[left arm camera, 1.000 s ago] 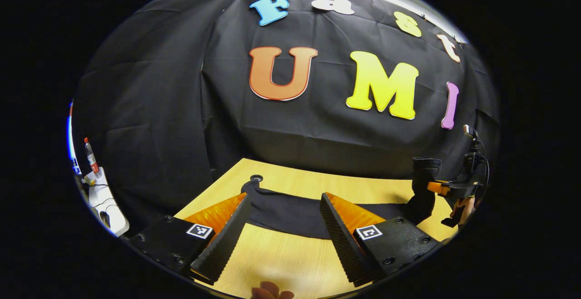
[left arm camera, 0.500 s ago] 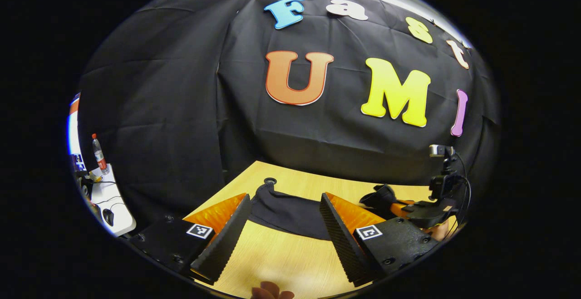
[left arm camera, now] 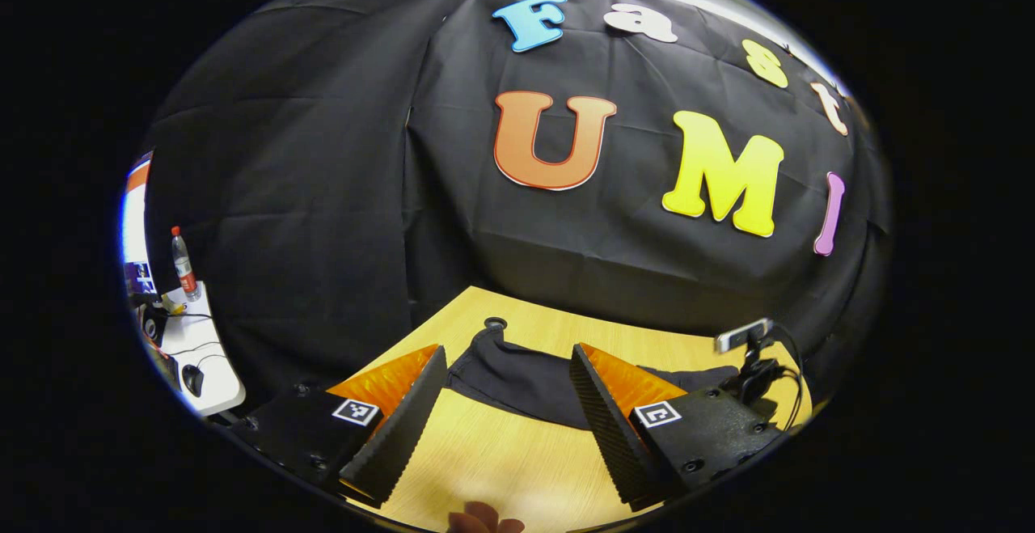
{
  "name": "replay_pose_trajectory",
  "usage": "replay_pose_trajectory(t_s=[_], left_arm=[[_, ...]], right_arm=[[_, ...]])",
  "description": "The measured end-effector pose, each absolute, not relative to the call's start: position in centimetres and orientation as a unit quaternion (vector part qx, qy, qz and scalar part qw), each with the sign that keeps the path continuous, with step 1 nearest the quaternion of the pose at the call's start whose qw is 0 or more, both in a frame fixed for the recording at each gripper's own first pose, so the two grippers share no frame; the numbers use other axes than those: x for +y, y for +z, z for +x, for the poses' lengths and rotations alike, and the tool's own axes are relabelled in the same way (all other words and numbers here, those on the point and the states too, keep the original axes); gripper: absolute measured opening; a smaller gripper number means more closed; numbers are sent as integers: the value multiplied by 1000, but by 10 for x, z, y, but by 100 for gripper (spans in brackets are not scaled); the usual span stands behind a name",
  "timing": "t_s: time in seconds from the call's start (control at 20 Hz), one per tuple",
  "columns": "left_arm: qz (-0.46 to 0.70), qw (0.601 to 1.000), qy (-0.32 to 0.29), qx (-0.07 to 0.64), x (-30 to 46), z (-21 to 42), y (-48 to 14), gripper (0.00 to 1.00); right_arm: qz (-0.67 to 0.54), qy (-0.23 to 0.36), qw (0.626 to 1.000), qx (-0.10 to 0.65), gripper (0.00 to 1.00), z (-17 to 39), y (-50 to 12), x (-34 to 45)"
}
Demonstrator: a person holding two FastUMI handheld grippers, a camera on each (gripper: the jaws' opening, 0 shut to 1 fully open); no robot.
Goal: Grasp the waist and the cuffs of the jeans and fold them to make the two legs overlap; first hold the waist and fold one-third of the jeans toward the cuffs, then hold the cuffs and fold the remaining one-third in the same direction to finish folding.
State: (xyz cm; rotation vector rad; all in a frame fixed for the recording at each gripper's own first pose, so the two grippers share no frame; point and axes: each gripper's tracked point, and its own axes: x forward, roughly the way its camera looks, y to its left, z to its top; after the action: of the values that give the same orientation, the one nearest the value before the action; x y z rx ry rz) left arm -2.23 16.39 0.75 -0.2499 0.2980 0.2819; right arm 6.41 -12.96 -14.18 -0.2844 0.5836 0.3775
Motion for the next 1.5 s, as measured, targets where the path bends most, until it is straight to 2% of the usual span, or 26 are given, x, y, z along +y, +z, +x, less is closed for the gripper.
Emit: replay_pose_trajectory(t_s=[0.15,0.3,0.35,0.45,0.5,0.6,0.65,0.95,1.15,1.35,1.4,1.5], left_arm=[[-134,970,133,150,166,-14,2,98],[-153,967,121,162,162,3,-9,99],[-159,966,117,164,161,6,-13,99],[-181,961,112,174,164,15,-30,99],[-199,956,113,182,165,20,-43,99],[-257,938,120,200,170,27,-69,99],[-297,924,125,207,172,32,-84,99],[-489,820,179,239,194,60,-160,99],[-569,761,204,235,199,92,-189,99],[-620,707,236,244,215,95,-225,99],[-634,697,236,238,217,98,-228,100],[-651,688,233,223,224,106,-226,98]], right_arm=[[-145,190,931,275,5,64,-142,-128],[-109,228,922,294,25,57,-143,-118],[-93,251,914,304,46,49,-139,-112],[-104,262,916,287,87,45,-125,-116],[-108,267,918,272,93,44,-112,-118],[-107,266,928,237,96,43,-81,-130],[-105,261,935,218,95,44,-64,-141],[-84,215,962,148,96,27,9,-209],[-52,169,977,117,96,2,57,-258],[-18,128,988,82,94,-11,101,-295],[-10,119,990,73,96,-15,112,-302],[-1,105,993,53,94,-24,132,-316]])
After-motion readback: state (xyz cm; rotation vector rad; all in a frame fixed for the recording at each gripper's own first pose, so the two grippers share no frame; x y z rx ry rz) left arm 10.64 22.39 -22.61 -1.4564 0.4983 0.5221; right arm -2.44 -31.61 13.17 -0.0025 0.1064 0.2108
